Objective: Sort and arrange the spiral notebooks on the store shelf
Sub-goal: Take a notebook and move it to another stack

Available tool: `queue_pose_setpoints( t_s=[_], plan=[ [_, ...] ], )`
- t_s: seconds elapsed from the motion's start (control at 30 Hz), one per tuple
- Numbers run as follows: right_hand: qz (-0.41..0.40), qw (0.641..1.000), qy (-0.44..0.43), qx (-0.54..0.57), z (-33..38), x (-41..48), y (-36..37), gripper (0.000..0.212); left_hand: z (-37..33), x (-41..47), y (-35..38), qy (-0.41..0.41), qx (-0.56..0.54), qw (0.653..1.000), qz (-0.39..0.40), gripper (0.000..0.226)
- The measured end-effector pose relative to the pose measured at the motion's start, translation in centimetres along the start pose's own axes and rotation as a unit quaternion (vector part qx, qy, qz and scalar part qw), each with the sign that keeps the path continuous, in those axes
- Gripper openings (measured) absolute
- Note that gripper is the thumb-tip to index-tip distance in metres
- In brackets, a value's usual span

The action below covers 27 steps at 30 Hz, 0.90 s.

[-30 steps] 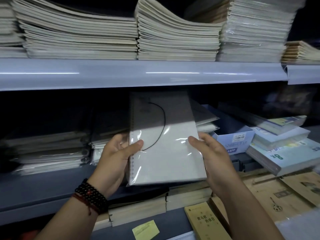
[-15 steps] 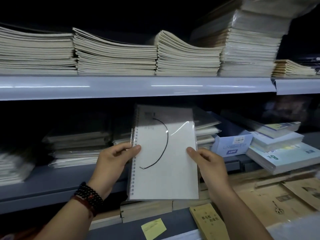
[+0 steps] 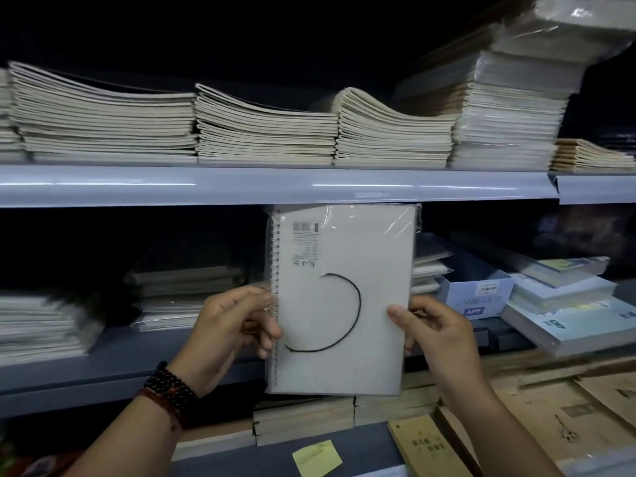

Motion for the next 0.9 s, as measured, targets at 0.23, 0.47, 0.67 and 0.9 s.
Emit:
queue_pose_setpoints(
  t_s=[0.23,0.47,0.67,0.9],
  plan=[
    [0.031,0.998,-0.006,-0.050,0.2,-0.3,0.2,0.013,0.6,-0.5,-0.5,-0.057,-0.037,0.997,-0.029,0.060],
    [0.010,0.996,-0.089,-0.016,1.3,-0.7,0.0,0.007,0.8,-0.9,-0.3,-0.094,-0.067,0.993,-0.030,0.042],
    [0.019,0.986,-0.162,0.019,2.6,-0.8,0.4,0.036,0.3,-1.2,0.3,-0.093,-0.072,0.993,0.032,0.052],
    [0.061,0.981,-0.184,-0.002,2.4,-0.8,0.2,0.038,0.3,-1.9,1.3,-0.109,-0.062,0.985,0.118,0.032]
  ],
)
Point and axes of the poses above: each hand's wrist, its own x-axis towards the middle knuckle, its own y-axis out of the palm, z = x × y, the point moved 9 cm from there along x, towards the middle knuckle, and after that the axes turned 14 degrees about y, right-handed, at the moved point
